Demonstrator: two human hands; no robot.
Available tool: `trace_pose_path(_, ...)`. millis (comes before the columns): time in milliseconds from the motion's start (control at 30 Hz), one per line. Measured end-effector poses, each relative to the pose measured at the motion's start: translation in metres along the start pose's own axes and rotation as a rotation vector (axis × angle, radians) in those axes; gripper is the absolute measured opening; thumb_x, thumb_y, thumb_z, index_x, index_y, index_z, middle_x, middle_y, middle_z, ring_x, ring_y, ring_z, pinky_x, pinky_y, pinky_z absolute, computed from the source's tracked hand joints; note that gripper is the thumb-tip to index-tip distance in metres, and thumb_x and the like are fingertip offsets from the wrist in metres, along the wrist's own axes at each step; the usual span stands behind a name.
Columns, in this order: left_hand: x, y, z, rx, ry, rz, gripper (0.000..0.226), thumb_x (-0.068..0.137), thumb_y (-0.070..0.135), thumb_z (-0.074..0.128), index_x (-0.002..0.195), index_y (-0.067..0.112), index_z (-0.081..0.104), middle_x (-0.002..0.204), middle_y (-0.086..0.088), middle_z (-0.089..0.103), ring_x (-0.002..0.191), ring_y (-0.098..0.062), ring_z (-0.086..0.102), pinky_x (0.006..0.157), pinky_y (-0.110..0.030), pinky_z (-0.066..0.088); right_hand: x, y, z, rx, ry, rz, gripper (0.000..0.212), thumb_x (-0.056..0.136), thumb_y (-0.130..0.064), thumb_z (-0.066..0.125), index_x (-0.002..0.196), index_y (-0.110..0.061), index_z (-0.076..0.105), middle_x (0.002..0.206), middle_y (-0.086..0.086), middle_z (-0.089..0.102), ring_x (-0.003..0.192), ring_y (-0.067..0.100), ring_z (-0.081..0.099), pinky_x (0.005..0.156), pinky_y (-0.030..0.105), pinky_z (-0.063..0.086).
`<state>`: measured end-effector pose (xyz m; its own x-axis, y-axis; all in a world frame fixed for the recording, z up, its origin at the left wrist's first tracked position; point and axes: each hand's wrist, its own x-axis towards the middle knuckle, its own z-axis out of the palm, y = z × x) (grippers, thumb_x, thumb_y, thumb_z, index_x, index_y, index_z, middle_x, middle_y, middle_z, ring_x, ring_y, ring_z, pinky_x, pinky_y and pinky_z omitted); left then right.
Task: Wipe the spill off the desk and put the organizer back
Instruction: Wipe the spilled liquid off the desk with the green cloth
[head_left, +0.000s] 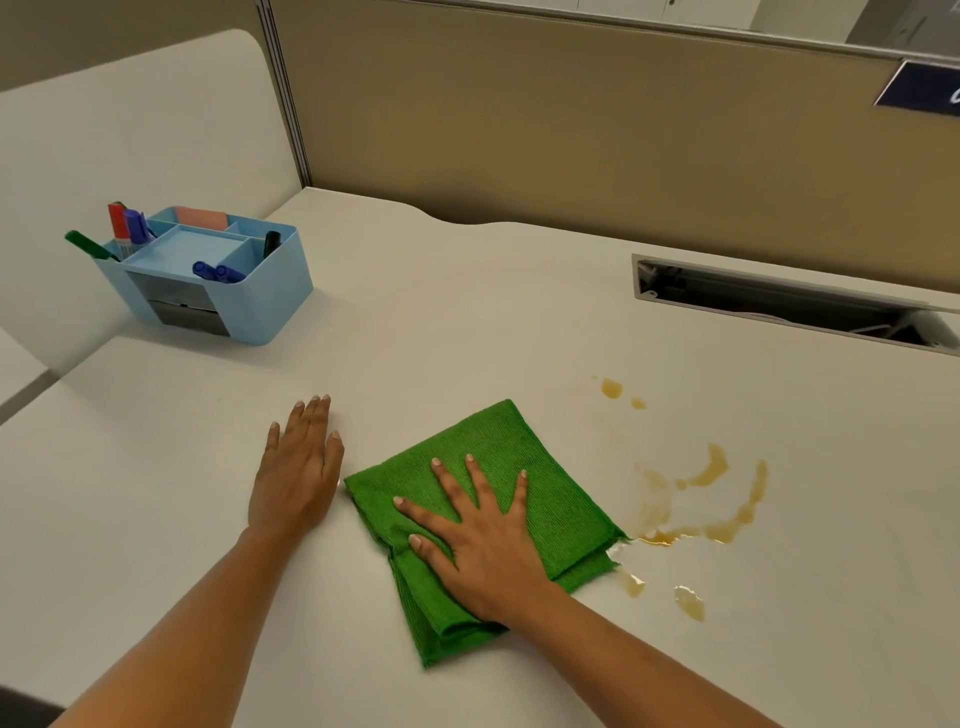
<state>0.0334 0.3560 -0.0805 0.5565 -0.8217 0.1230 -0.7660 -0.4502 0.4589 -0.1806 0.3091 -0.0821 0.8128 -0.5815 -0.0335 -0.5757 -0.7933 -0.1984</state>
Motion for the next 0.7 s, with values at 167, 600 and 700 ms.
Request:
trace_pose_path(167,0.000,0.000,-0.001,-0.001,-0.018,-0.017,0.050,0.097,0.022,0.025,0.145,0.016,0.016,0.154,-0.005,0.023,0.144,-0.016,0.013,0.119,-0.037,0.004,0.021,0.009,-0.002,0.004,0.002,0.001,0.051,0.085,-0.064,0.002,0.136,-0.060,0.005,0.158,-0.008,-0.006,0.144,0.025,-0.016,0.093,0.063,-0.030)
trace_pose_path(600,0.005,-0.007,0.004,0.004,-0.026,-0.033,0.050,0.097,0.027,0.024,0.145,0.020,0.015,0.155,0.001,0.021,0.144,-0.012,0.011,0.119,-0.036,0.002,0.081,0.083,-0.020,-0.020,0.060,0.222,0.045,0.093,-0.057,0.012,0.138,-0.056,0.011,0.159,-0.007,0.002,0.146,0.027,-0.005,0.102,0.071,-0.012)
trace_pose_path(700,0.005,-0.007,0.004,0.012,-0.024,-0.028,0.050,0.097,0.026,0.024,0.145,0.020,0.014,0.155,0.001,0.020,0.145,-0.012,0.010,0.119,-0.036,0.002,0.087,0.101,-0.025,-0.015,0.062,0.277,0.045,0.093,-0.057,0.011,0.139,-0.055,0.010,0.159,-0.006,0.002,0.146,0.028,-0.005,0.102,0.072,-0.010)
